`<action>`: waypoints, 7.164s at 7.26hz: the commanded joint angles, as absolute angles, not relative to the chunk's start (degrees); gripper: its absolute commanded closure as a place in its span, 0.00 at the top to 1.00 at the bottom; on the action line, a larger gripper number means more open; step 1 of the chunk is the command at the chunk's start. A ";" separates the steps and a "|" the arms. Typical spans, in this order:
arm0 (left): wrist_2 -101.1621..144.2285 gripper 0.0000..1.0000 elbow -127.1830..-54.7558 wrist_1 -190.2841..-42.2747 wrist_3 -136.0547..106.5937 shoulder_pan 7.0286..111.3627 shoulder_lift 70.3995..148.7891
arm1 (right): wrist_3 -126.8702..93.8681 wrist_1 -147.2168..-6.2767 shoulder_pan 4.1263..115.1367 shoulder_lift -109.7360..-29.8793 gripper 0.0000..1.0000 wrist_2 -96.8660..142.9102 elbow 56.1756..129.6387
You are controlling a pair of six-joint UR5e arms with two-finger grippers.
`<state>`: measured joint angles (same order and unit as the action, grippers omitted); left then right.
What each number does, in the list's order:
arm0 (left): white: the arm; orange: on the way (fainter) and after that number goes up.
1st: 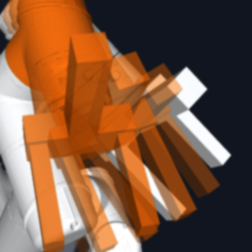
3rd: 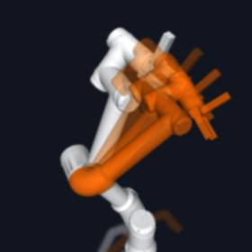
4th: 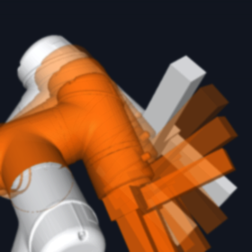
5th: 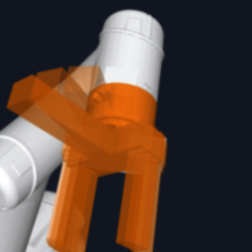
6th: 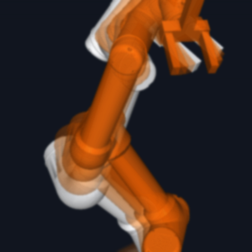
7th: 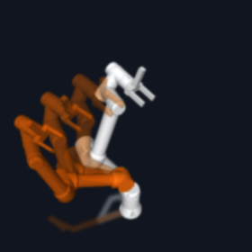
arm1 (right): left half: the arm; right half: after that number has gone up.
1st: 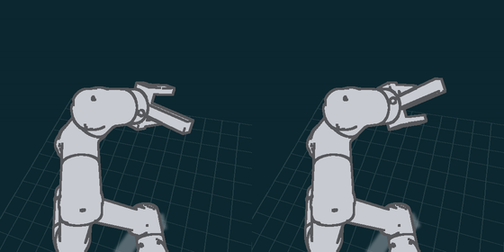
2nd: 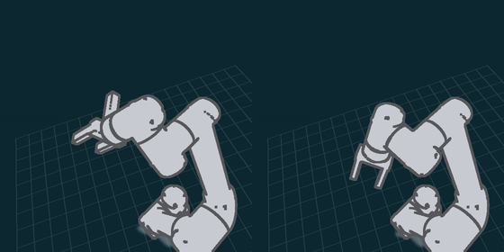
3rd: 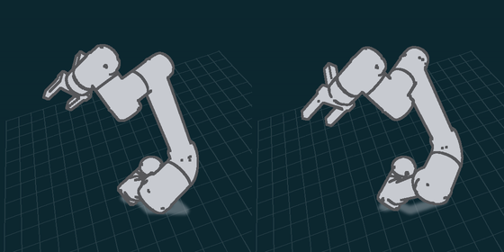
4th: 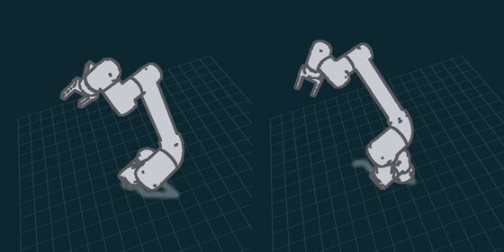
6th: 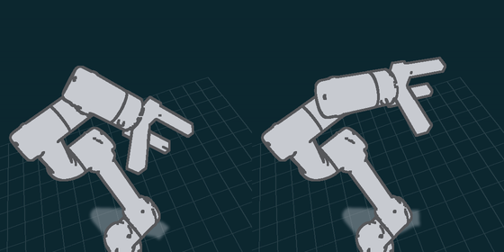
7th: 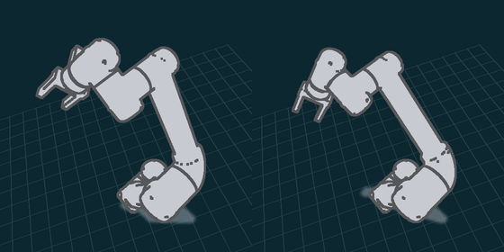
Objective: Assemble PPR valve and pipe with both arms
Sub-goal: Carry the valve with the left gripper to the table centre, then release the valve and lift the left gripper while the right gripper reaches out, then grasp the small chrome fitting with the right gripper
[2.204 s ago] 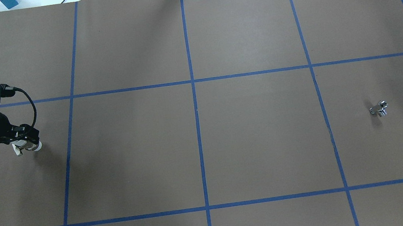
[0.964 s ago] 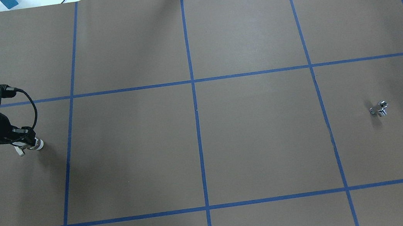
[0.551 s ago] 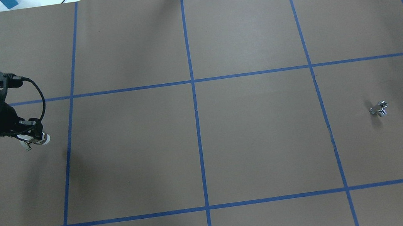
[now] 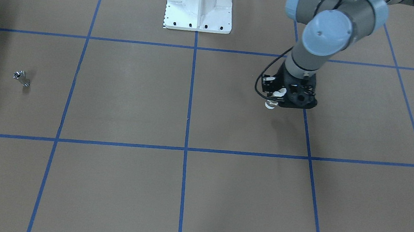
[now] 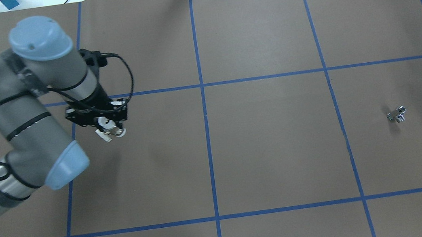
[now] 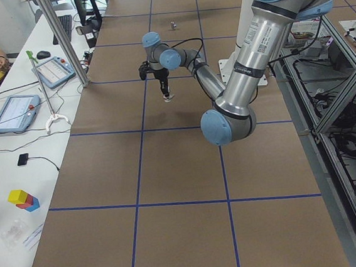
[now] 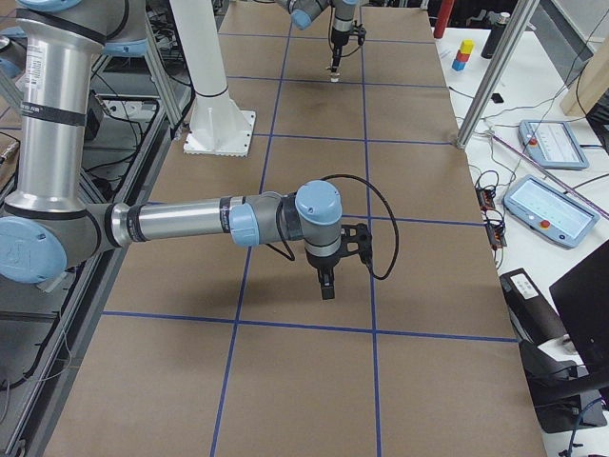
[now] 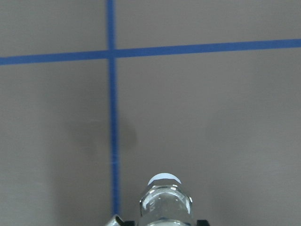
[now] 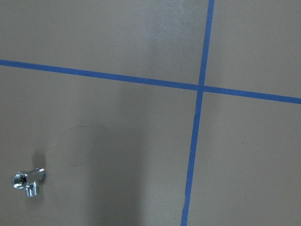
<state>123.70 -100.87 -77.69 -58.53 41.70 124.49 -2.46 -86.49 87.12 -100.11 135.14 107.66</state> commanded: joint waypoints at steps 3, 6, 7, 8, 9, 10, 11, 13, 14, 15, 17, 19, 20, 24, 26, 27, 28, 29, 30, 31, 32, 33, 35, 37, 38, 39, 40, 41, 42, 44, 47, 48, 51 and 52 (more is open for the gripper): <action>120.76 0.00 -85.09 -80.95 -68.46 36.22 139.38 | -2.46 -86.57 87.10 -100.11 1.00 135.09 107.49; 120.67 0.00 -74.04 -84.43 -72.84 34.81 148.43 | -2.46 -86.57 87.10 -100.11 1.00 135.18 107.49; 118.32 0.00 -72.70 -86.90 -73.38 33.76 148.19 | -2.46 -86.57 87.10 -100.11 1.00 135.09 107.49; 117.69 0.00 -72.51 -86.92 -73.39 33.32 148.10 | -2.46 -86.57 87.10 -100.02 1.00 135.17 107.49; 117.69 0.00 -72.51 -87.27 -73.39 33.31 148.10 | -2.46 -86.66 87.10 -100.02 1.00 135.18 107.49; 117.69 0.00 -72.60 -87.45 -73.39 33.31 148.18 | -2.55 -86.57 87.10 -100.02 1.00 135.18 107.49; 117.69 0.00 -72.60 -87.45 -73.30 33.22 148.18 | -2.46 -86.66 87.10 -99.93 1.00 135.09 107.49; 117.69 0.00 -72.60 -87.45 -73.04 32.78 148.01 | -2.46 -86.66 87.10 -99.93 1.00 135.09 107.49; 117.69 0.07 -72.60 -87.71 -72.86 32.78 148.01 | -2.55 -86.57 87.10 -99.93 1.00 135.17 107.49; 117.69 0.14 -72.51 -88.67 -72.86 32.52 147.92 | -2.46 -86.57 87.19 -99.93 1.00 135.09 107.49; 117.69 0.26 -72.51 -88.68 -72.86 32.52 147.92 | -2.46 -86.57 87.10 -99.93 1.00 135.09 107.31; 117.69 0.49 -72.51 -88.59 -73.12 32.43 147.92 | -2.55 -86.57 87.10 -99.84 1.00 135.09 107.31; 117.69 0.65 -72.51 -88.59 -73.21 32.34 147.83 | -2.55 -86.66 87.10 -99.84 1.00 135.09 107.23; 117.86 0.99 -75.47 -87.81 -73.48 33.13 147.74 | -2.55 -86.66 87.10 -99.84 1.00 135.17 107.23; 121.35 0.99 -84.23 -85.09 -73.13 37.07 144.96 | -2.98 -86.57 86.93 -99.50 1.00 135.18 107.40; 121.81 0.99 -92.47 -84.82 -72.34 38.13 138.67 | -6.56 -86.49 86.23 -98.36 1.00 135.52 107.49; 121.90 1.00 -100.55 -84.47 -66.59 39.36 131.38 | -9.72 -86.40 84.31 -98.00 1.00 137.09 108.19; 121.90 1.00 -107.07 -81.16 -57.57 41.12 125.74 | -13.67 -85.79 82.29 -96.52 1.00 137.20 108.28; 121.82 1.00 -111.31 -76.42 -50.00 43.31 123.42 | -19.11 -83.87 79.31 -96.07 1.00 136.76 108.98; 121.90 1.00 -113.97 -73.07 -44.18 46.38 121.22 | -25.69 -80.19 74.49 -96.06 1.00 135.89 109.07; 122.51 1.00 -114.25 -72.43 -37.42 49.71 119.37 | -35.15 -74.50 67.57 -96.06 1.00 131.44 109.07; 124.69 1.00 -114.52 -72.42 -31.96 51.31 116.75 | -42.64 -68.96 61.24 -96.06 1.00 127.31 108.99; 125.07 1.00 -114.78 -72.42 -28.74 53.70 114.79 | -46.04 -68.20 51.90 -96.06 1.00 118.52 108.55; 125.07 1.00 -114.79 -72.33 -28.74 53.61 114.70 | -47.29 -68.03 49.40 -96.15 1.00 117.07 107.93; 125.07 1.00 -114.79 -72.33 -28.74 53.61 114.70 | -47.02 -68.03 49.39 -96.41 0.99 117.07 107.84; 125.07 1.00 -114.87 -72.42 -28.74 53.61 114.78 | -46.67 -68.03 49.39 -96.85 0.96 117.07 107.84; 125.07 1.00 -114.79 -72.33 -28.83 53.53 114.79 | -46.58 -68.03 49.39 -96.77 0.88 116.98 107.67; 125.07 1.00 -114.79 -72.42 -28.83 53.53 114.79 | -46.50 -68.03 49.39 -96.25 0.79 117.16 106.71; 125.07 1.00 -114.79 -72.42 -28.83 53.44 114.70 | -45.97 -68.03 49.39 -96.07 0.76 117.33 106.09; 125.07 1.00 -114.70 -72.33 -28.92 53.35 114.70 | -45.97 -68.03 49.39 -96.50 0.70 117.77 106.17; 125.07 1.00 -114.43 -72.42 -28.92 53.17 114.70 | -45.97 -68.12 49.48 -96.94 0.62 118.12 106.17; 125.07 1.00 -114.43 -72.42 -28.92 53.17 114.70 | -45.97 -68.29 49.48 -96.94 0.62 118.21 106.08; 124.98 1.00 -114.17 -72.42 -28.92 53.09 114.70 | -46.05 -68.47 49.39 -96.94 0.61 118.30 105.73; 124.98 1.00 -114.17 -72.42 -28.92 53.09 114.70 | -46.05 -68.47 49.39 -96.94 0.55 118.30 105.73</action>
<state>125.00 -114.23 -72.39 -28.89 53.09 114.70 -46.02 -68.45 49.41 -96.94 118.27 105.77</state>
